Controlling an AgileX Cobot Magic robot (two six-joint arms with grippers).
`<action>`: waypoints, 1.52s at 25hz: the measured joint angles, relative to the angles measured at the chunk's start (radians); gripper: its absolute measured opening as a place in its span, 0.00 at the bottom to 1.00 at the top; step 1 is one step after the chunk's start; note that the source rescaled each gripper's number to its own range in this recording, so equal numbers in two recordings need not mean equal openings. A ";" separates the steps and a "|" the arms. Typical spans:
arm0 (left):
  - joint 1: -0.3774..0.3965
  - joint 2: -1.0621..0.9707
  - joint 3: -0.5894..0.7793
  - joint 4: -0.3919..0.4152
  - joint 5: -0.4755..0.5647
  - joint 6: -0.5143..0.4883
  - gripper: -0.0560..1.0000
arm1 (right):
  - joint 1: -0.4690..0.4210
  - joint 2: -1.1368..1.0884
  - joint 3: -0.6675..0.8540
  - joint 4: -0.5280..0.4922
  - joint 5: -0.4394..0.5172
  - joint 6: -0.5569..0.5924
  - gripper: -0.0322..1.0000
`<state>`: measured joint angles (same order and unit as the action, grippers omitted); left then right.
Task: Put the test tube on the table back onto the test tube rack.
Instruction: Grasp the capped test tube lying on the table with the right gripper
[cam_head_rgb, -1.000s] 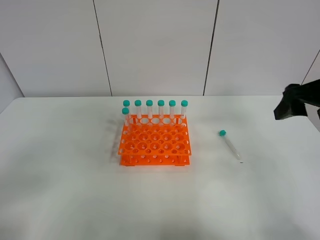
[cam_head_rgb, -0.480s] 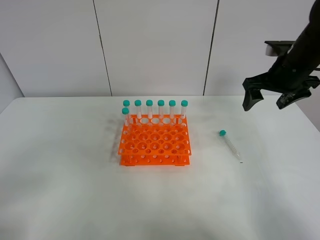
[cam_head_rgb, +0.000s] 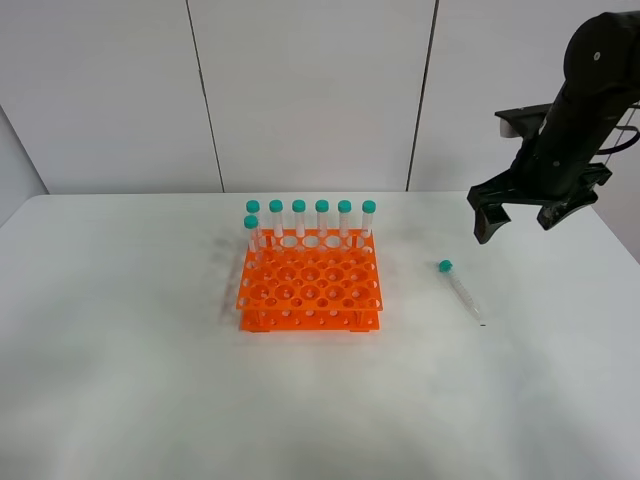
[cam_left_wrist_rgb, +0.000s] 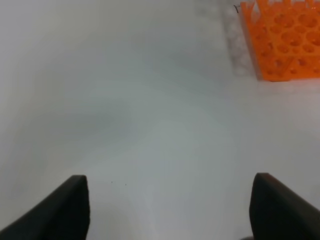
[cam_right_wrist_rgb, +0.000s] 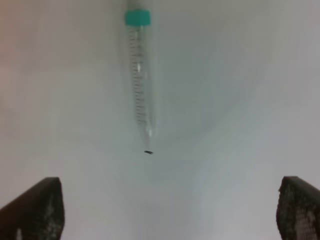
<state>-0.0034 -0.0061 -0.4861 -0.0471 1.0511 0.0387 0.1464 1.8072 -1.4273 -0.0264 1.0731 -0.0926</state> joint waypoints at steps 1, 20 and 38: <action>0.000 0.000 0.000 0.000 0.000 0.000 0.91 | 0.000 0.016 0.000 0.013 -0.009 0.000 0.91; 0.000 0.000 0.000 0.000 0.000 0.000 0.91 | 0.000 0.207 0.000 0.026 -0.156 -0.006 0.90; 0.000 0.000 0.000 0.000 0.000 0.000 0.91 | 0.000 0.355 0.000 0.054 -0.255 -0.006 0.90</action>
<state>-0.0034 -0.0064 -0.4861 -0.0471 1.0511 0.0387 0.1464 2.1618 -1.4273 0.0277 0.8183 -0.0987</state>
